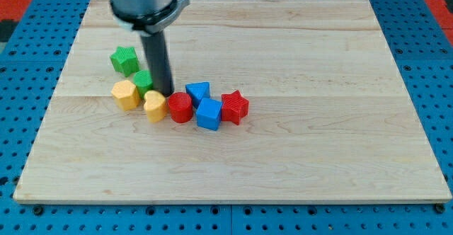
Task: Drag the green star to the left side
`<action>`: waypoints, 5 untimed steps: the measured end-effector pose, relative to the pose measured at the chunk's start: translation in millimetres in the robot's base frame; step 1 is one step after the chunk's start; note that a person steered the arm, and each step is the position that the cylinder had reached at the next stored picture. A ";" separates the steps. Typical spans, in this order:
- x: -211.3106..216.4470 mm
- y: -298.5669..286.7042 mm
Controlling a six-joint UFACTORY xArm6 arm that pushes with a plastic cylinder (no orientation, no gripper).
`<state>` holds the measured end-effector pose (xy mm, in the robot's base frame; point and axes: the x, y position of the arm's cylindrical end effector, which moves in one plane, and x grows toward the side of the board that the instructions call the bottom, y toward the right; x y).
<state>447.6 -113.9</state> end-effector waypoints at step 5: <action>-42.3 -80.9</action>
<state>405.3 -194.9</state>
